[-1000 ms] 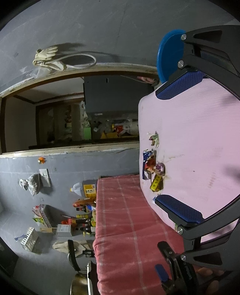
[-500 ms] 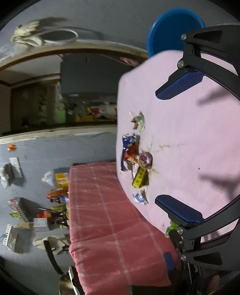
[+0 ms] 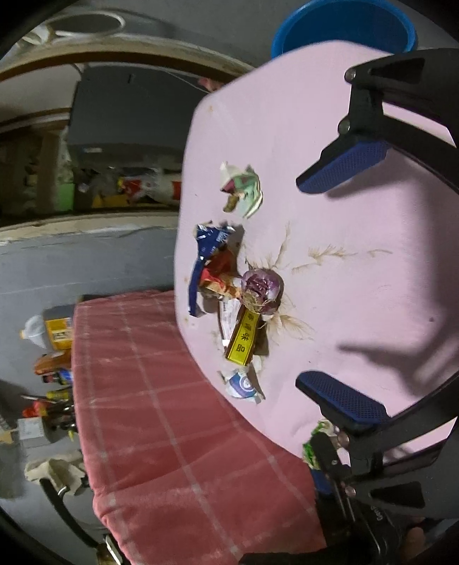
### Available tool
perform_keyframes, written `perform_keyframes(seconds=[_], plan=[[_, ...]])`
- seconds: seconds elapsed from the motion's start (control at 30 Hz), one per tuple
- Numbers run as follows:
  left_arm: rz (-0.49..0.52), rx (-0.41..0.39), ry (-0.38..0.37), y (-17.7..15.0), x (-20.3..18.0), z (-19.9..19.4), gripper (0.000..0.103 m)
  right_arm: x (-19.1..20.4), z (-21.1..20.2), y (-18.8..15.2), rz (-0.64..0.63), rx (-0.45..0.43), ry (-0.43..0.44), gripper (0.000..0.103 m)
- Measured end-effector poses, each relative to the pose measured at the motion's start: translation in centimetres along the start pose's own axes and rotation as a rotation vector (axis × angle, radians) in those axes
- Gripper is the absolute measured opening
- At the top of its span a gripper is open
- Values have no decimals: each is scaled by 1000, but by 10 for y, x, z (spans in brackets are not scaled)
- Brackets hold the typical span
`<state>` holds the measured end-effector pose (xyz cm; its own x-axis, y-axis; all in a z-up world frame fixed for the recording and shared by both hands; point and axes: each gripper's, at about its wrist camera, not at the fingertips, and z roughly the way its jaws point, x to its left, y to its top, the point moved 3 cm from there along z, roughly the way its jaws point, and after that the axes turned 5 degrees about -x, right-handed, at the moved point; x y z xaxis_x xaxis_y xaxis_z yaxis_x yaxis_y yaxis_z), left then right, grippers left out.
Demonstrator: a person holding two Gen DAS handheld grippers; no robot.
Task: Collect trash
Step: 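Grasp the crumpled green wrapper with the left tool while the right tool grasps the purple onion skin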
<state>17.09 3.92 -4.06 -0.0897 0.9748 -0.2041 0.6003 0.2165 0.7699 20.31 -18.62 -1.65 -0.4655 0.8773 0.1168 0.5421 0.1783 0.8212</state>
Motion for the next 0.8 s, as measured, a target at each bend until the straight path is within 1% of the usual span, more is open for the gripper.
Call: perform_keyframes(seconds=[0.07,0.13,0.23,0.3,0.37,0.4,0.43,0.5,0.57,0.67,0.8], plan=[[-9,2,-13,5,0,3,20,1,10,5,-8,22,3,82],[-14,5,-23,9,1,6,19,1,21,9,-13,48,8,79],[-15,2,-36,14,1,7,18,3,37,16,-39,79,7,65],[-18,0,-40,18,1,8,18,5,49,18,-57,109,7,64],[-20,-2,-41,21,0,11,18,6,57,19,-66,131,12,57],[-21,-6,-41,23,1,11,18,6,60,20,-71,138,12,56],[-21,-9,-39,25,0,13,18,7,62,20,-78,142,8,54],[-17,-18,-39,29,-2,16,18,7,64,21,-78,142,12,48],[-11,-32,-44,31,-3,15,17,6,62,20,-70,141,25,35],[0,-62,-53,35,-5,11,17,6,60,18,-63,135,44,32],[14,-95,-57,39,-10,6,17,3,43,16,-41,87,53,31]])
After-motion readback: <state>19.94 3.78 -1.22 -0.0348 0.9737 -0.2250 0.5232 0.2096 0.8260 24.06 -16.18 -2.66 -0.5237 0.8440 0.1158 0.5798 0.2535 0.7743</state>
